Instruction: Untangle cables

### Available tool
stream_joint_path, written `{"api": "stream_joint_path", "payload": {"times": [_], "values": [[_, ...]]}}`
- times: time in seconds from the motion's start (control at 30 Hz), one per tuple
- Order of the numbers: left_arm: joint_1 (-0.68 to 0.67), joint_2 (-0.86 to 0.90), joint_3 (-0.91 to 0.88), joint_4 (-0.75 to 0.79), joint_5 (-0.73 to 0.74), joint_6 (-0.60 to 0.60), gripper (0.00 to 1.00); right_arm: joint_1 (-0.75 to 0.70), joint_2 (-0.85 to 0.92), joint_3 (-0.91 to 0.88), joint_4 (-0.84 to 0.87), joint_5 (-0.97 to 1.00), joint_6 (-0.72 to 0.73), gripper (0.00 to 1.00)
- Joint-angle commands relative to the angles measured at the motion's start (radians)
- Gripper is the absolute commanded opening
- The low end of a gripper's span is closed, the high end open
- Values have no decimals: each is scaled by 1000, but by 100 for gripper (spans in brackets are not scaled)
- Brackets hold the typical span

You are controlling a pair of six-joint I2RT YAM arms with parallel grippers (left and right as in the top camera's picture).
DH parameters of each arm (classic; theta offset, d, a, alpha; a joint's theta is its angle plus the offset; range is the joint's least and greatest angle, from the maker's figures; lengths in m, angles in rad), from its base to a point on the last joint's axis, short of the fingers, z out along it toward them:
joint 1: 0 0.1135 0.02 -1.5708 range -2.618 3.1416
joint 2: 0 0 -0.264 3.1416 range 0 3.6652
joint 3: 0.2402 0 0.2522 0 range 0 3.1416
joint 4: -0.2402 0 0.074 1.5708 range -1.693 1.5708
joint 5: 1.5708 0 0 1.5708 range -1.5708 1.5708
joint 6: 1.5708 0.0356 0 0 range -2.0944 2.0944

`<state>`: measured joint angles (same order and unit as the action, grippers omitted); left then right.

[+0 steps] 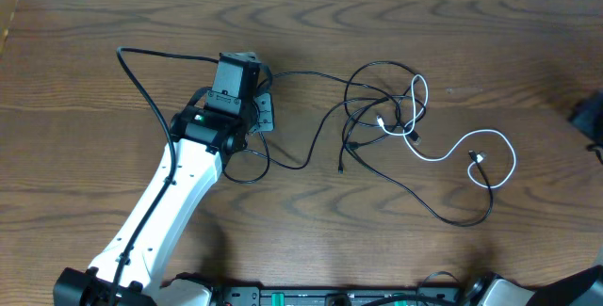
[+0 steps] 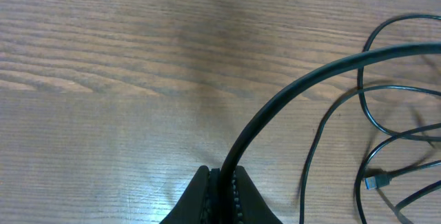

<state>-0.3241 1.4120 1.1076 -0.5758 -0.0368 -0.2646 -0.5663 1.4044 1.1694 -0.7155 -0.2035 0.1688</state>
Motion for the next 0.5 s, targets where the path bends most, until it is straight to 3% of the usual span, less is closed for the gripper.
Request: {"api": "stream_joint_path", "payload": {"times": [0.0, 0.2, 0.47], "values": [[-2, 8, 9, -3, -15, 8, 7, 77, -6, 7, -37, -103, -51, 59], [-2, 8, 9, -3, -16, 9, 7, 205, -6, 7, -132, -87, -134, 71], [-2, 8, 9, -12, -16, 8, 7, 320, 3, 6, -187, -22, -132, 75]]}}
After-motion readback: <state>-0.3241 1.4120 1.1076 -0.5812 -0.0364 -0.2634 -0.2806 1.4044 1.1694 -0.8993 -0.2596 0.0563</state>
